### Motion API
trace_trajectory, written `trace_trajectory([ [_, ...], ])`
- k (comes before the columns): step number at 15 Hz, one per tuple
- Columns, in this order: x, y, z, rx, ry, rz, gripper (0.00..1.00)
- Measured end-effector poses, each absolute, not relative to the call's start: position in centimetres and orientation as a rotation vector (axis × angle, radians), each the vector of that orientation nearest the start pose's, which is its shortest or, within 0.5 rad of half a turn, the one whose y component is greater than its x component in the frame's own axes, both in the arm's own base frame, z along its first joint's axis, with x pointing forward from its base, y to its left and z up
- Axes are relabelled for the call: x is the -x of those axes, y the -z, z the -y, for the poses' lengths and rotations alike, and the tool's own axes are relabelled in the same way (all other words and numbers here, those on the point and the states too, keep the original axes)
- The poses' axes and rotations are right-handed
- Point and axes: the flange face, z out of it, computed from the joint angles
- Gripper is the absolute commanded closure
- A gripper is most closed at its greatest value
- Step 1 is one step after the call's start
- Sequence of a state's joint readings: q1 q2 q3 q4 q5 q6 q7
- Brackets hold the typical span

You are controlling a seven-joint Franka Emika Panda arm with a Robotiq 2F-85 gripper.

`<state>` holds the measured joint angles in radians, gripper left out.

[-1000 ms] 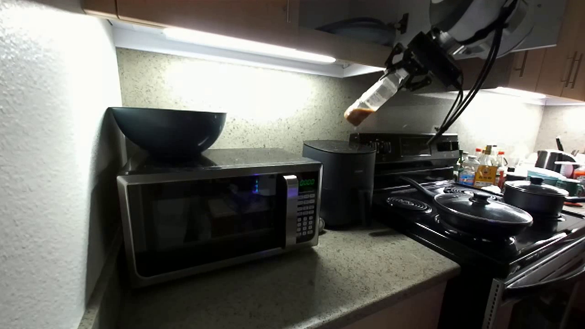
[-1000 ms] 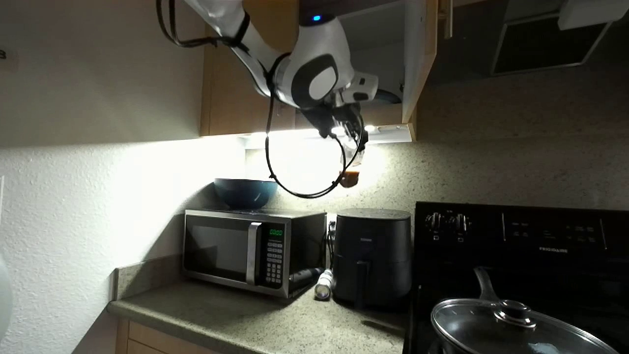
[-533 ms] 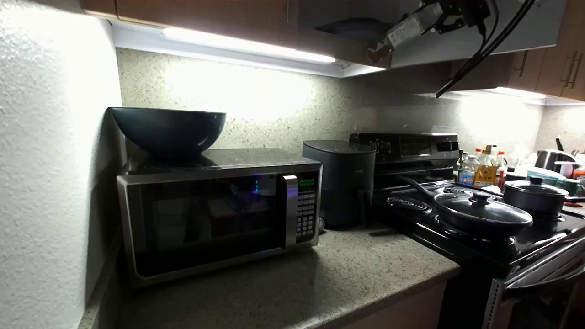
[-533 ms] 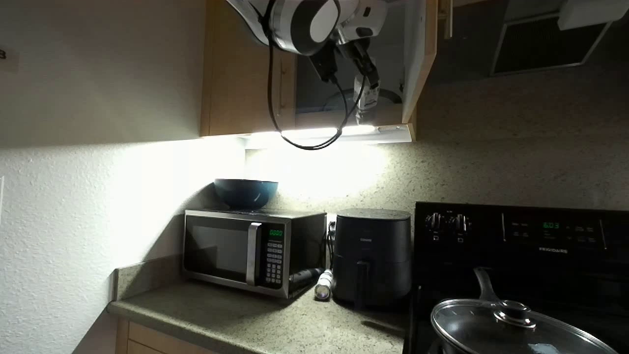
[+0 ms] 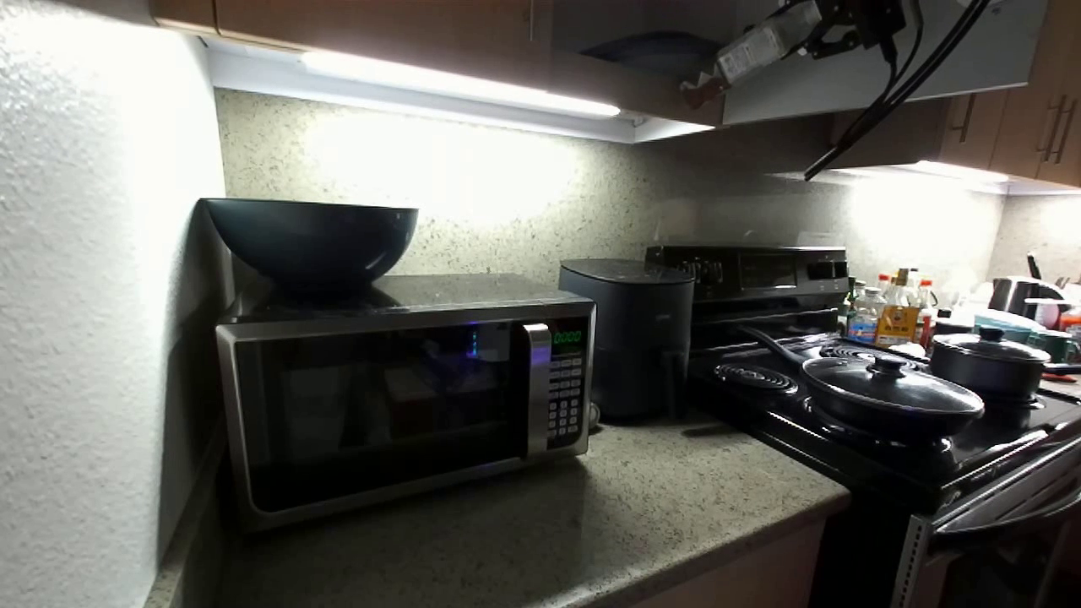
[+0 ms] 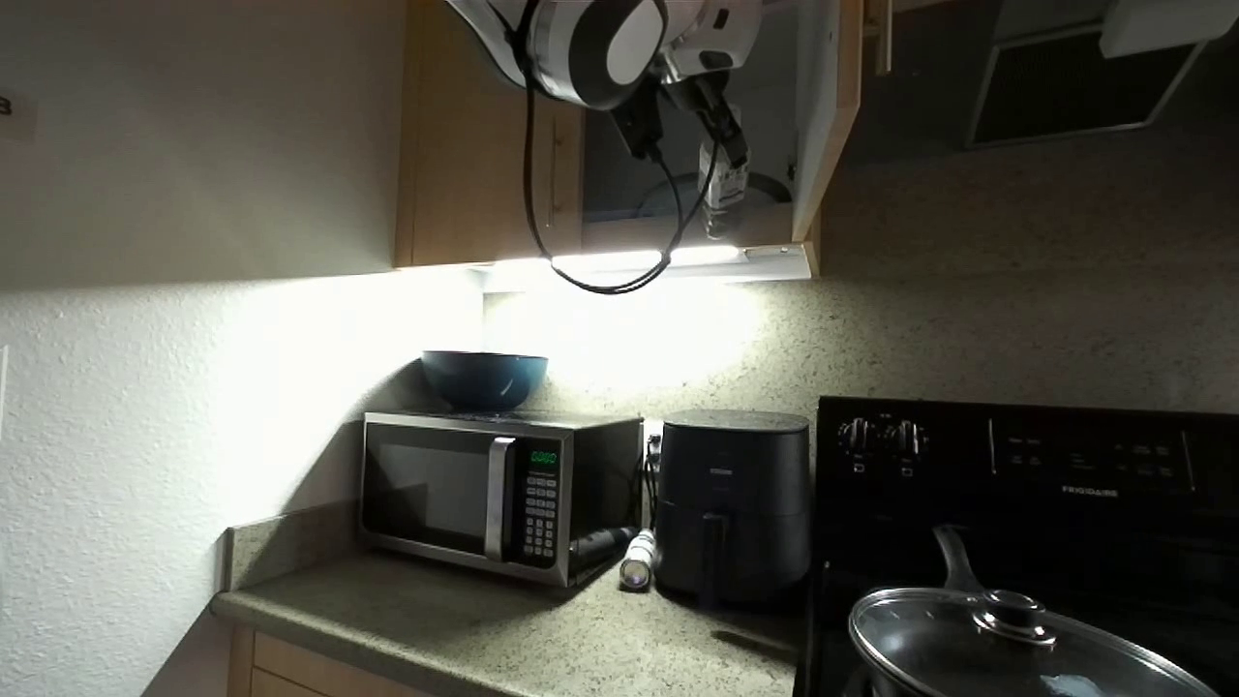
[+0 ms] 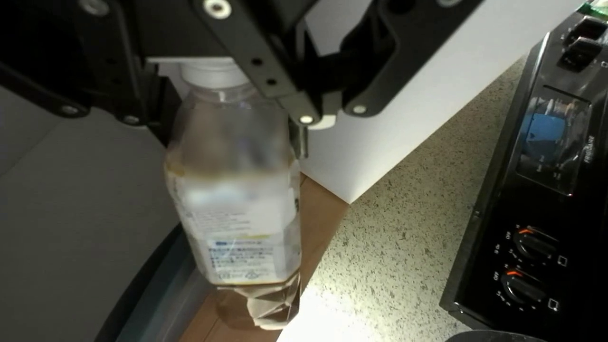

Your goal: Put the bottle into the cupboard

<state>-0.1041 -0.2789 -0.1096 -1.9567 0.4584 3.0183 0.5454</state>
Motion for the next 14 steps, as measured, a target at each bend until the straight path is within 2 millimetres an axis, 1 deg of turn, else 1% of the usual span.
trace_trajectory([
  [2, -48.4, -75.7, 15.4, 1.722, 1.532, -1.185, 0.71],
  [3, -48.0, -76.4, 15.8, 1.700, 1.542, -1.192, 0.71],
  [8, -45.7, -81.2, 17.6, 1.586, 1.595, -1.232, 0.71],
  [11, -44.6, -83.5, 18.0, 1.526, 1.620, -1.246, 0.71],
  [14, -44.1, -85.0, 18.0, 1.486, 1.619, -1.260, 0.71],
])
